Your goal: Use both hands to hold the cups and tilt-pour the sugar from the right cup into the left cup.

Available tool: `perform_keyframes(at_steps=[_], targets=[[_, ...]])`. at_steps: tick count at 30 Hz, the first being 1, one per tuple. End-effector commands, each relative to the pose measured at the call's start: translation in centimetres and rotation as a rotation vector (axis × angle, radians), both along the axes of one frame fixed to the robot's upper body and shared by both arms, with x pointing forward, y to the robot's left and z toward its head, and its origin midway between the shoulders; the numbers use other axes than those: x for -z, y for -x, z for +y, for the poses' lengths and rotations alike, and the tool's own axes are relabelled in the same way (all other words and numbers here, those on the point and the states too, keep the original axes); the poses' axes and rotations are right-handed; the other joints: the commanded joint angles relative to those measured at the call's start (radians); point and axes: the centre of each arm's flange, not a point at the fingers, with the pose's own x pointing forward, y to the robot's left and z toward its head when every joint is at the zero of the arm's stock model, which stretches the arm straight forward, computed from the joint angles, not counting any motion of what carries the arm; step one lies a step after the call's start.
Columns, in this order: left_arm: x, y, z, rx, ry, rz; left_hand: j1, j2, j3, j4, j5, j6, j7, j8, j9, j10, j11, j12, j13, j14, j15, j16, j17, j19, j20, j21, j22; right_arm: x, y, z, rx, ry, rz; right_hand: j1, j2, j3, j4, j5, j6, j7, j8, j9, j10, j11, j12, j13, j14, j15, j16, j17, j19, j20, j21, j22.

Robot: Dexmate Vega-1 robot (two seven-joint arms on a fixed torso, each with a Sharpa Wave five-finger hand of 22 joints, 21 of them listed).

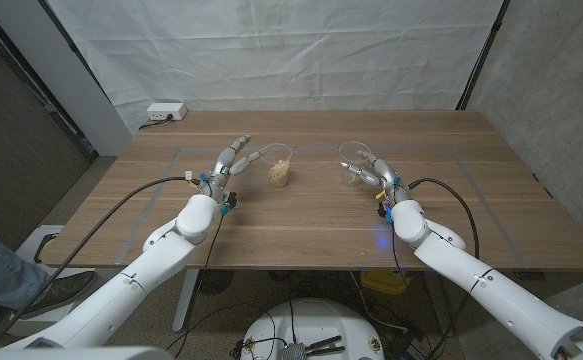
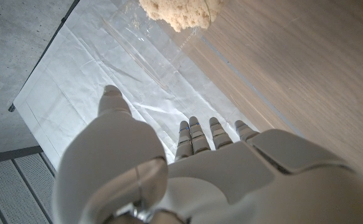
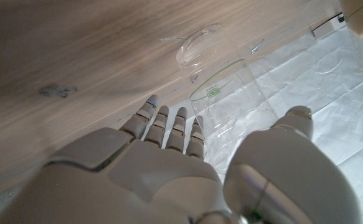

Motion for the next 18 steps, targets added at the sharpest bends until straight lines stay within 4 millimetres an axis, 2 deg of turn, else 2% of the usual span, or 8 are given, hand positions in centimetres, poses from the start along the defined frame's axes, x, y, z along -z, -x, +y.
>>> perform_keyframes(at_steps=[1,2,8,9,14,18], targets=[[0.2,0.0,0.1,0.005,0.010,0.004,0.002,0.005,-0.007,-0.003,0.003,0.005,0.000,0.005,0.003,0.007,-0.005,0.009,0.002,0.000,-0.001,0.003,0.004,-0.061,0.006,0.008,0.002,-0.1,0.8,-0.1,-0.046,-0.012,0.009,-0.030,-0.012,-0.027,0.010,0.017,-0.045,0.004,-0.002,0.001,-0.052,0.021,-0.002,-0.001,-0.063,0.014,-0.006,-0.002,-0.058,0.025,-0.009,0.000],[0.3,0.0,0.2,0.004,0.010,0.005,0.002,0.005,-0.008,-0.003,0.003,0.005,0.000,0.005,0.003,0.008,-0.005,0.010,0.002,0.001,-0.001,0.003,0.004,-0.061,0.005,0.008,0.002,-0.1,0.9,-0.1,-0.048,-0.018,0.002,-0.035,-0.014,-0.031,0.012,0.018,-0.050,0.004,-0.002,0.001,-0.061,0.013,-0.003,-0.002,-0.071,0.013,-0.006,-0.002,-0.061,0.024,-0.007,0.000],[0.4,0.0,0.4,0.008,0.013,0.010,0.002,0.005,-0.009,-0.003,0.003,0.006,-0.001,0.005,0.003,0.006,-0.003,0.010,0.002,0.003,-0.003,0.004,0.004,-0.059,0.005,0.009,0.002,-0.7,1.0,-0.4,-0.083,-0.072,-0.031,-0.057,-0.021,-0.045,0.021,0.022,-0.074,0.018,-0.004,0.001,-0.063,0.012,0.003,-0.002,-0.086,0.014,-0.003,-0.002,-0.080,0.024,-0.007,-0.001],[0.5,-0.1,0.4,0.010,0.014,0.011,0.002,0.005,-0.009,-0.003,0.003,0.006,-0.001,0.005,0.003,0.007,-0.004,0.010,0.002,0.003,-0.004,0.004,0.004,-0.059,0.005,0.009,0.002,-0.9,0.9,-0.5,-0.078,-0.066,-0.037,-0.080,-0.027,-0.058,0.032,0.025,-0.078,0.026,0.000,0.001,-0.082,0.042,0.002,-0.003,-0.092,0.015,0.000,-0.002,-0.086,0.021,-0.003,-0.001],[0.5,-0.1,0.5,0.017,0.012,0.010,0.003,0.005,-0.010,-0.003,0.003,0.006,0.000,0.006,0.003,0.008,-0.003,0.011,0.002,0.004,-0.003,0.005,0.004,-0.055,0.005,0.010,0.002,-2.0,0.9,-1.5,-0.151,-0.129,-0.066,-0.113,-0.033,-0.077,0.047,0.029,-0.092,0.048,0.002,0.000,-0.100,0.048,0.003,-0.004,-0.109,0.017,0.002,-0.002,-0.105,-0.001,-0.003,-0.002],[0.5,0.0,0.8,0.011,0.018,0.004,0.003,0.006,-0.011,-0.002,0.003,0.006,0.000,0.006,0.003,0.007,-0.002,0.011,0.002,0.005,-0.003,0.005,0.004,-0.054,0.006,0.011,0.002,-3.0,1.6,-2.2,-0.180,-0.198,-0.096,-0.142,-0.032,-0.089,0.062,0.030,-0.084,0.052,0.007,0.000,-0.094,0.049,0.008,-0.005,-0.101,0.009,0.008,-0.002,-0.102,-0.002,0.002,-0.002]])
